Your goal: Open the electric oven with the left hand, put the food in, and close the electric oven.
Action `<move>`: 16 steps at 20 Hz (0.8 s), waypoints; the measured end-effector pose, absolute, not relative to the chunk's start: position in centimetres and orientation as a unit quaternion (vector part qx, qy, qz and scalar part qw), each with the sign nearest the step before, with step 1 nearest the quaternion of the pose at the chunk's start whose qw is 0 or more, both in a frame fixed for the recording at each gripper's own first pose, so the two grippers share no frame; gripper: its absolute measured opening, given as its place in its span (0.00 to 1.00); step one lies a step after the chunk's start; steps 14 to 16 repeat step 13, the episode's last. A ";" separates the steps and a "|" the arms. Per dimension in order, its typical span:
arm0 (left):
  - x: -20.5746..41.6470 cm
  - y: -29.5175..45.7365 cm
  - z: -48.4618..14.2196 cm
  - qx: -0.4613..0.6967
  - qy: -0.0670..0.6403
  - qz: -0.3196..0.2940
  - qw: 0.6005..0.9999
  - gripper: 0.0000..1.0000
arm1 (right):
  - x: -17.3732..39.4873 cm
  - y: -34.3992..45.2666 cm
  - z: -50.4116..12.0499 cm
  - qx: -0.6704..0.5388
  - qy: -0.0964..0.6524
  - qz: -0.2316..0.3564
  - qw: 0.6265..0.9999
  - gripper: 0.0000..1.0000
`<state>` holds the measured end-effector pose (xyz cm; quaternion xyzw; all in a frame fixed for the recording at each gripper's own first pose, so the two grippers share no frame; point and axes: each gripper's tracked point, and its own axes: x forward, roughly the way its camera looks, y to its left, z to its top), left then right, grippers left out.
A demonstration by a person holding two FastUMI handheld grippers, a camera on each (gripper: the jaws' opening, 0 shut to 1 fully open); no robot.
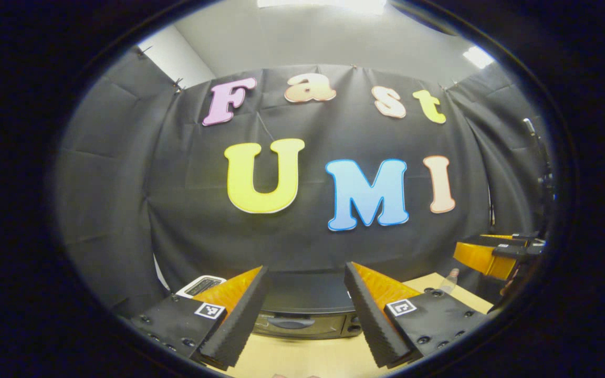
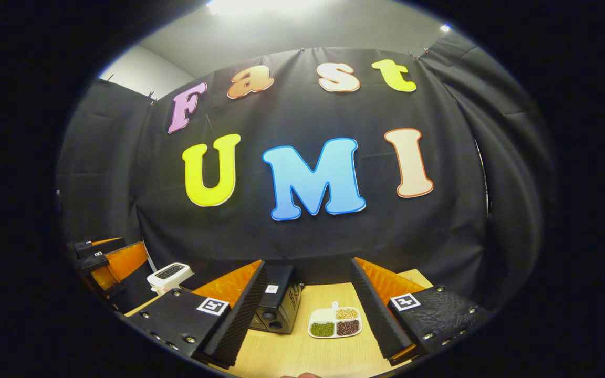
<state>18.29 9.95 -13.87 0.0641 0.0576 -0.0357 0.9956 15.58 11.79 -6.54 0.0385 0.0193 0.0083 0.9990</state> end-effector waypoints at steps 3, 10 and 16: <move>17.0 9.5 -12.6 0.067 0.043 -0.051 0.996 1.00 | 14.2 12.3 -5.2 0.030 0.001 0.001 1.000 0.96; 14.4 8.8 -10.6 0.074 0.025 -0.083 0.993 1.00 | 11.1 13.5 -4.8 0.030 0.006 -0.020 0.999 1.00; 13.8 9.4 -10.5 0.065 0.024 -0.097 0.993 0.92 | 9.8 13.9 -4.3 0.028 0.003 -0.027 0.999 0.96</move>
